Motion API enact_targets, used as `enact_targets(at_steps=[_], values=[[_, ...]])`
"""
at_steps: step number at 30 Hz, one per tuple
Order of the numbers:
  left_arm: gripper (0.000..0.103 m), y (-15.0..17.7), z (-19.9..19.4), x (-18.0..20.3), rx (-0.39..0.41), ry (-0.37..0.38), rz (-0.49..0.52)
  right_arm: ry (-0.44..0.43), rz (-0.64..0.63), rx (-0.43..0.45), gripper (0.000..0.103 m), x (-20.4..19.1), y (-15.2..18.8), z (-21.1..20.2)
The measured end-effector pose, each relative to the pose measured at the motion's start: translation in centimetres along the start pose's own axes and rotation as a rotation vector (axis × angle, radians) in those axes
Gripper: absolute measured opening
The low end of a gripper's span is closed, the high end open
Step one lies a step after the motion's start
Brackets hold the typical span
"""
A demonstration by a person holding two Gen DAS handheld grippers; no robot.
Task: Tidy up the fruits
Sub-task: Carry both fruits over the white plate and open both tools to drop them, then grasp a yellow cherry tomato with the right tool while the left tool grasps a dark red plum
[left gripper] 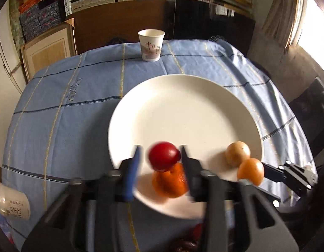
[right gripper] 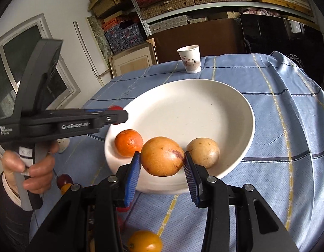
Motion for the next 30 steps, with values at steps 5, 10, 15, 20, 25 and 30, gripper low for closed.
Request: enact_targets(at_steps=[5, 10, 15, 20, 25, 30], values=[[0.095, 1.6, -3.9, 0.4, 0.115, -0.041, 0.01, -0.063, 0.015, 0.031, 0.051, 0.3, 0.0, -2.1], [0.098, 6.6, -8.1, -0.8, 0.186, -0.026, -0.033, -0.081, -0.018, 0.03, 0.051, -0.3, 0.7, -4.4], [0.098, 11.1, -9.4, -3.6, 0.214, -0.097, -0.096, -0.036, -0.048, 0.018, 0.051, -1.1, 2.0, -4.3], [0.098, 13.7, -10.5, -7.5, 0.196, -0.073, -0.239, -0.043, -0.04, -0.06, 0.051, -1.5, 3.6, -3.6], [0.098, 15.2, -11.7, -10.0, 0.231, -0.211, -0.323, -0.029, -0.07, -0.118, 0.051, -2.3, 5.2, -3.5], [0.098, 15.7, -11.9, -10.2, 0.224, -0.186, -0.343, -0.013, -0.112, -0.155, 0.051, -3.1, 6.2, -2.8]])
Point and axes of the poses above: each gripper's, at about its wrist camera, not at the fingertips, and z roughly the way its jaws point, x to its right, y to its underside, the point moved 2 cm from there along z, roughly the way its jaws point, and after that the axes turned 5 degrees about y, right-handed, at the moved point
